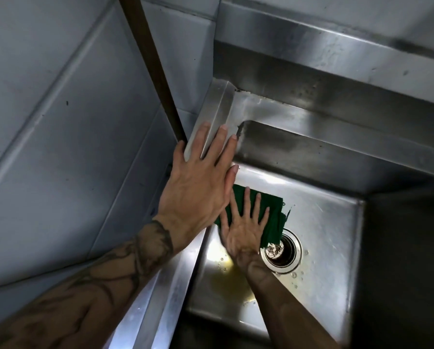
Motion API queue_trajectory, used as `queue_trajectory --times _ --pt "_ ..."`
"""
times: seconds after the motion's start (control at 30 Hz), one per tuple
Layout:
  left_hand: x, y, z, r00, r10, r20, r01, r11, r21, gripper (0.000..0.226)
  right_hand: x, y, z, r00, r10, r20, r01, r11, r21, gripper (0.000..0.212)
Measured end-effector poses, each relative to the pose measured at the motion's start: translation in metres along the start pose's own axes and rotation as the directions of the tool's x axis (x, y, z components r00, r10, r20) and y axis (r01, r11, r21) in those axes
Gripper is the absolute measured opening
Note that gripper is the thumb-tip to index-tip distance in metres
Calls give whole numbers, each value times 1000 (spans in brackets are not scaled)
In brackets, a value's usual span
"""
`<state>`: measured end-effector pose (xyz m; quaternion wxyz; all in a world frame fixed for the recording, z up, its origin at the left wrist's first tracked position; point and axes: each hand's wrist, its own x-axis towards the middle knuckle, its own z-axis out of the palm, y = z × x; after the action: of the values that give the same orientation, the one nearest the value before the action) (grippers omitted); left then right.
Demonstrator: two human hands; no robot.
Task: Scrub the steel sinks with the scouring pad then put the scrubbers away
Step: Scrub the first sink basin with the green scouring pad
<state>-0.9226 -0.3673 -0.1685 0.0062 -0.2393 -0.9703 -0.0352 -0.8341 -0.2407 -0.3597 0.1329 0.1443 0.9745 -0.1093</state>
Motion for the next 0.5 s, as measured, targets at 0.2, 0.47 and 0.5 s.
queue_trajectory --times 0.2,0.47,0.5 --pt "1 1 -4 1000 14 3 -14 1000 23 63 19 -3 -8 1000 14 5 -14 999 36 61" --pt "-1 1 -5 999 38 -18 -38 999 -3 61 -55 3 9 998 -55 -13 55 998 -28 62" --pt "-1 0 -5 999 39 -18 -39 999 0 61 -60 3 11 998 -63 -8 62 998 -29 62"
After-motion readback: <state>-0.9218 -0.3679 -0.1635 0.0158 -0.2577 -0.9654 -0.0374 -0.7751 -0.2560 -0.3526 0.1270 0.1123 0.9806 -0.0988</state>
